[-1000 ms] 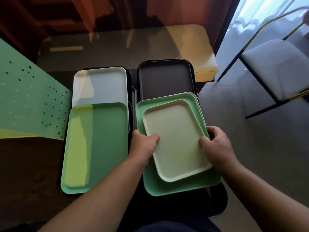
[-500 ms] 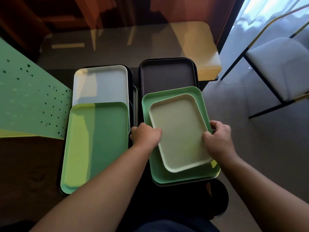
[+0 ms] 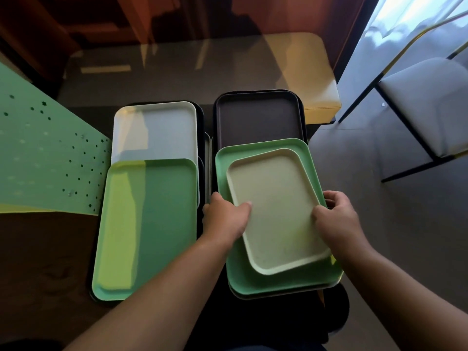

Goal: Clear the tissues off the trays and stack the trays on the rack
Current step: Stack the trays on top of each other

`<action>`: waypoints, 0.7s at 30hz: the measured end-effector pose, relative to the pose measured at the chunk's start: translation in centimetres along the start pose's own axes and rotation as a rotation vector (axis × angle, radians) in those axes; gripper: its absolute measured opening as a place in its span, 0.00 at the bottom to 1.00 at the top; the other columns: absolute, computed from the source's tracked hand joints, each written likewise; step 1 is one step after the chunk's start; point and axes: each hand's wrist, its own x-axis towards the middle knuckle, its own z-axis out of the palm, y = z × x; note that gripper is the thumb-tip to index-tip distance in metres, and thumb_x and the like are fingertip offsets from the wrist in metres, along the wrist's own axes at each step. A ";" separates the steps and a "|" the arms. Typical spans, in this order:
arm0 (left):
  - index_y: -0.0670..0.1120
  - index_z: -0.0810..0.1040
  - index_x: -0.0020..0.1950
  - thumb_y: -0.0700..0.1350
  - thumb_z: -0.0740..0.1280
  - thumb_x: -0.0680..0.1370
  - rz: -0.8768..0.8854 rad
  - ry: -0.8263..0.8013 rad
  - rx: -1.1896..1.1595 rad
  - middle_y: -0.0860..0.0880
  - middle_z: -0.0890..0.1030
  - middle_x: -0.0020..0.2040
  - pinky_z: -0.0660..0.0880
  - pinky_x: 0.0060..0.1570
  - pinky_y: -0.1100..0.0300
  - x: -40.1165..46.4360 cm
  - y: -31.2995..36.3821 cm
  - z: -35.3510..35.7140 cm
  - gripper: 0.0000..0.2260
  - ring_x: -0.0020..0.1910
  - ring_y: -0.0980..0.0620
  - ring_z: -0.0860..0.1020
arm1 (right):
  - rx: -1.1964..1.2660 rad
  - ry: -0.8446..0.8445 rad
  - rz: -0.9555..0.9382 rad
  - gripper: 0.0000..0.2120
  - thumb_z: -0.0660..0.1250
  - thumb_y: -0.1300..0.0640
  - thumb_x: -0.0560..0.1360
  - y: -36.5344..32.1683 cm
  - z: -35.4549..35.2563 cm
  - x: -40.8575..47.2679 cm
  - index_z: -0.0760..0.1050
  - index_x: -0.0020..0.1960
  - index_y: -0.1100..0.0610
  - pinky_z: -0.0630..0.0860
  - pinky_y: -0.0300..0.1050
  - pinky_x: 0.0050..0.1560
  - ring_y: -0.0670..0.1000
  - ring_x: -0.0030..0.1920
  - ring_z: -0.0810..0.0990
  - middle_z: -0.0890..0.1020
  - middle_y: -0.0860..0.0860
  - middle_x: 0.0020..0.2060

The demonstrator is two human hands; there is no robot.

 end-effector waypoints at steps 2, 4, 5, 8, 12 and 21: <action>0.47 0.58 0.81 0.61 0.71 0.73 0.038 0.012 -0.082 0.42 0.65 0.78 0.71 0.70 0.43 -0.1 0.4 -0.8 0.43 0.72 0.38 0.71 | 0.025 0.003 -0.017 0.16 0.64 0.60 0.74 -0.7 -0.1 -0.2 0.74 0.60 0.48 0.82 0.61 0.57 0.54 0.55 0.81 0.79 0.52 0.59; 0.48 0.58 0.81 0.63 0.72 0.71 0.094 0.037 -0.149 0.42 0.65 0.79 0.70 0.71 0.43 0.5 1.6 -1.8 0.45 0.74 0.39 0.70 | 0.046 0.007 -0.055 0.15 0.64 0.61 0.75 -2.3 -0.1 0.4 0.73 0.60 0.49 0.81 0.61 0.57 0.55 0.55 0.81 0.79 0.53 0.58; 0.48 0.59 0.81 0.64 0.72 0.70 0.120 0.051 -0.177 0.42 0.66 0.79 0.70 0.72 0.43 1.0 2.5 -2.3 0.45 0.74 0.40 0.70 | 0.054 0.007 -0.069 0.15 0.64 0.61 0.75 -3.4 0.0 0.9 0.73 0.60 0.50 0.81 0.61 0.57 0.55 0.55 0.81 0.79 0.52 0.57; 0.46 0.58 0.81 0.60 0.72 0.73 0.176 0.097 -0.211 0.42 0.65 0.79 0.67 0.73 0.47 3.3 5.8 -3.7 0.43 0.75 0.39 0.68 | 0.097 -0.024 -0.077 0.14 0.63 0.61 0.77 -7.2 0.5 3.1 0.72 0.61 0.51 0.82 0.59 0.56 0.54 0.54 0.81 0.80 0.51 0.54; 0.44 0.65 0.78 0.61 0.69 0.72 0.202 0.140 -0.168 0.42 0.72 0.74 0.72 0.69 0.45 6.4 8.8 -4.8 0.39 0.69 0.38 0.74 | 0.139 -0.076 -0.055 0.17 0.63 0.63 0.78 -10.5 1.8 6.1 0.71 0.65 0.53 0.82 0.56 0.53 0.53 0.52 0.81 0.80 0.51 0.55; 0.44 0.74 0.63 0.54 0.71 0.72 0.228 0.118 0.018 0.43 0.81 0.61 0.78 0.60 0.45 10.1 9.4 -5.2 0.23 0.58 0.38 0.80 | 0.074 -0.077 -0.068 0.24 0.65 0.59 0.79 -11.6 3.9 9.7 0.70 0.74 0.56 0.81 0.57 0.57 0.56 0.57 0.80 0.79 0.54 0.61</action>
